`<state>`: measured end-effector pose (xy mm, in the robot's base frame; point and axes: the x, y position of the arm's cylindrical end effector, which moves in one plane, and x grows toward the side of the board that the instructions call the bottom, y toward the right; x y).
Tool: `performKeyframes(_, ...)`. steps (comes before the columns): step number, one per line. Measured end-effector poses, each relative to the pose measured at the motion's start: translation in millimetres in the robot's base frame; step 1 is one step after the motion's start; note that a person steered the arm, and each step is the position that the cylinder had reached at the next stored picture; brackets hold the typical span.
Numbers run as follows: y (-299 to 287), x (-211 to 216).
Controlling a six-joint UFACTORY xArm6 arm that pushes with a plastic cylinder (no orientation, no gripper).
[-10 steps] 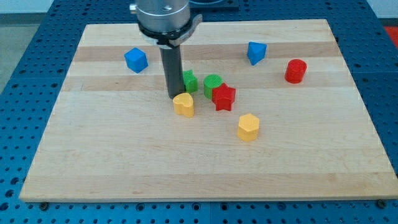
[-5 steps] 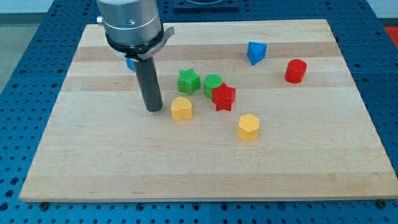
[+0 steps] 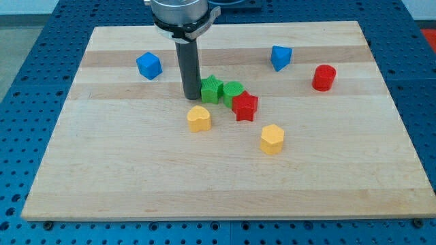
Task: Push the green star and green circle to the top side of the red star
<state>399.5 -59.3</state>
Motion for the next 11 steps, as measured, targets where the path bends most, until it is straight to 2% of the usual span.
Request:
performKeyframes(6,57,10)
performKeyframes(10,55,6)
performKeyframes(11,37,37)
